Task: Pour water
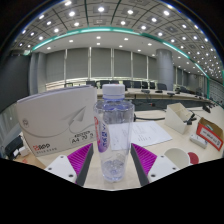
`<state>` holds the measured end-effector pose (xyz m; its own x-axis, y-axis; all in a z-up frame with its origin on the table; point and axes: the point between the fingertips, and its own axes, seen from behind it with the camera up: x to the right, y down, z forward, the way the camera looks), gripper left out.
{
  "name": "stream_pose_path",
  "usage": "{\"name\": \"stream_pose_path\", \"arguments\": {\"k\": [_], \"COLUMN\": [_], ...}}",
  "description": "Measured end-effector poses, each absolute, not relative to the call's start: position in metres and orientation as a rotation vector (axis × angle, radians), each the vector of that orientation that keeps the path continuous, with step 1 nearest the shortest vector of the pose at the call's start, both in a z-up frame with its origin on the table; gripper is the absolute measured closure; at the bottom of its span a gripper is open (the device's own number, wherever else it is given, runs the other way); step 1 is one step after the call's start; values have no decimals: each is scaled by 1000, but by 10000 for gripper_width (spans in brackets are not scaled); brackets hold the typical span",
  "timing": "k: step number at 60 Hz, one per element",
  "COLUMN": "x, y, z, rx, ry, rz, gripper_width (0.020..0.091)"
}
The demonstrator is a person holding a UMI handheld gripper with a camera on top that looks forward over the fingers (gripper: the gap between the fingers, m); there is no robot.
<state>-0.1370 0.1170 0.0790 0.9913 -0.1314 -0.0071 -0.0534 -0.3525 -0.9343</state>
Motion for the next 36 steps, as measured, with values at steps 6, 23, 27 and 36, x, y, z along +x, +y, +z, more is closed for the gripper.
{"name": "stream_pose_path", "arguments": {"k": [6, 23, 27, 36], "x": [-129, -137, -143, -158], "y": [124, 105, 101, 91], "z": [82, 109, 124, 158], "rx": [-1903, -1881, -1870, -1847], "ry": [143, 122, 123, 233], "rz": [-118, -90, -55, 158], "gripper_width": [602, 750, 786, 787]}}
